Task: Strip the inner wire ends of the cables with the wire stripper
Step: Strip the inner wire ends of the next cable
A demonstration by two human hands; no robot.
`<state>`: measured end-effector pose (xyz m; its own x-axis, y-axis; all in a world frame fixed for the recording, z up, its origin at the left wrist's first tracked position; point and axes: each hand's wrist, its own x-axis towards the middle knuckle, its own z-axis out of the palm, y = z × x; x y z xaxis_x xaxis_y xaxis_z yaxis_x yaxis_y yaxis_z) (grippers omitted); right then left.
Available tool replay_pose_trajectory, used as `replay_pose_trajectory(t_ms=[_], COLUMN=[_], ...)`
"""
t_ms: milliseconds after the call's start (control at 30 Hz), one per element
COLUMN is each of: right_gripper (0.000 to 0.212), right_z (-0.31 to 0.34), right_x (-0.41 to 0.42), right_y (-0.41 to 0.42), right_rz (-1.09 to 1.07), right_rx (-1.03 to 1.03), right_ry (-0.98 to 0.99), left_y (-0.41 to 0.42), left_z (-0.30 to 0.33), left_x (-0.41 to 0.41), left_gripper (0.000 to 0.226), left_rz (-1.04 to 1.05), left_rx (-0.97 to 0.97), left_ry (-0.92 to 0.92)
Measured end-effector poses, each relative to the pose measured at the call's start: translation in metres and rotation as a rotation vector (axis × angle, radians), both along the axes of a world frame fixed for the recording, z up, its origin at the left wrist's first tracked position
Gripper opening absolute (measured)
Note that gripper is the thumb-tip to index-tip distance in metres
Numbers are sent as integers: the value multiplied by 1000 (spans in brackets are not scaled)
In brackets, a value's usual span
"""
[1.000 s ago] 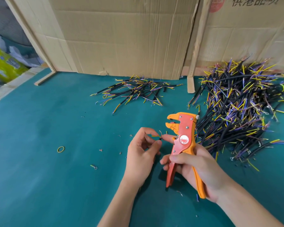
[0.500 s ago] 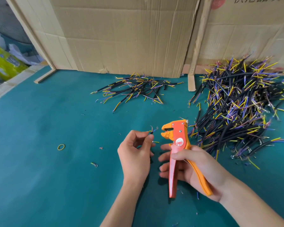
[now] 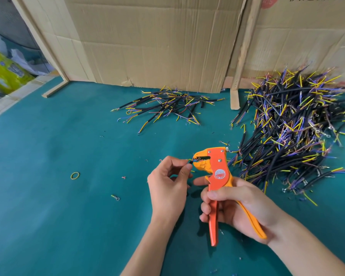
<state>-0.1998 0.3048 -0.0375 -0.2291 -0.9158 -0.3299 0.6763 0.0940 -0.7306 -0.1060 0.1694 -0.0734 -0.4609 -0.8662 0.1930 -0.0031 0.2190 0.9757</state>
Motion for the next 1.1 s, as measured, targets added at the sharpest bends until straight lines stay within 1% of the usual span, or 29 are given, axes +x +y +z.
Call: replay_pose_trajectory(t_ms=[133,267,367,500,600,700,800,867,933,1100], right_gripper=[40,40,35,40,43,41,38,46,50,48], right_z=[1,2,3,1,-1,-3,-3,-3,-1,2], right_x=[1,1,2,1,0,1,5,2,-4,-11], right_y=[0,-1,-2,-2,-3,-4,-5,-3,-1,3], right_rz=[8,0,-24,-54,-97,-130,-122,-129,-128,2], right_rx=[4,30,40,63,82,79,0,-28,-24,-49], right_ry=[28,35,52,54,91,124,63,50,77,38], left_y=[0,0,0,0,0,1,-1,-2,-1,0], left_z=[1,2,2,1,1,0,0,-1,0,0], left_x=[1,1,0,1,1,1,0,1,1,1], left_gripper=[24,23,24,24,22,19,19,22,24,26], left_rz=[-8,-8,-19,-44,-72,-97,-59,-12,26,61], left_rx=[-10,-17,-28,10,36,60,60,48,16,-53], left_ry=[-4,-1,-9,9,32,46,60,71,67,61])
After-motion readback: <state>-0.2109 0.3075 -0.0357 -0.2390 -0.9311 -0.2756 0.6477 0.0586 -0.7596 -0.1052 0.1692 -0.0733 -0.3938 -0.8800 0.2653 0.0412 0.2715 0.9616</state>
